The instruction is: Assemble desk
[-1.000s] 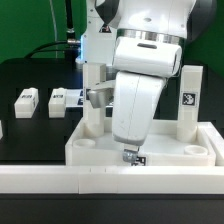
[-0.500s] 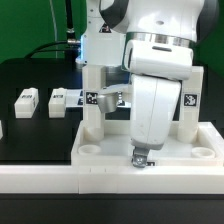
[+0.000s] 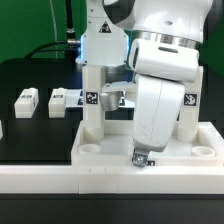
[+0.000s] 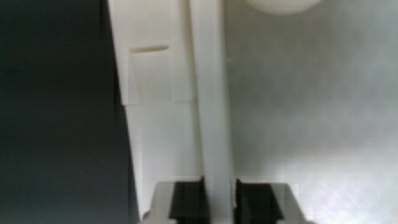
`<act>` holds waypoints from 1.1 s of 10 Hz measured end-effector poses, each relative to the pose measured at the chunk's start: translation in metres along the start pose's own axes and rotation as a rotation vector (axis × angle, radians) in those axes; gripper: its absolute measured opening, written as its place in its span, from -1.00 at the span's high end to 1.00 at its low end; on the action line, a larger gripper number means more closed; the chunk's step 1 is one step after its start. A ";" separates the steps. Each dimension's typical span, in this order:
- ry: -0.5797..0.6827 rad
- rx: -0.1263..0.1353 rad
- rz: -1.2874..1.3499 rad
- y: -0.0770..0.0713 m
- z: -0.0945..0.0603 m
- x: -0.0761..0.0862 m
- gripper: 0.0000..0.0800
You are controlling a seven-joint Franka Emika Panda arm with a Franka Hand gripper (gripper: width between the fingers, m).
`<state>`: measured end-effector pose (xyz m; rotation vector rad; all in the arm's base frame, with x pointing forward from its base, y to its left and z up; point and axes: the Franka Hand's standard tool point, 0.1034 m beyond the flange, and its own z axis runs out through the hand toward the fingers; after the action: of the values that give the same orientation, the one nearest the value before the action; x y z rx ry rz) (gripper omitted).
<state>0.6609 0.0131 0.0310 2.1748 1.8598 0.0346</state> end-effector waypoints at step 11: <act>-0.001 0.000 0.004 0.000 0.000 -0.002 -0.62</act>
Offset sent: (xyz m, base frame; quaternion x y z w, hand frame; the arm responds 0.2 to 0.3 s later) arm 0.0000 0.0000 0.0000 0.0000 0.0000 0.0000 1.0000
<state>0.6611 0.0109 0.0311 2.1786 1.8552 0.0345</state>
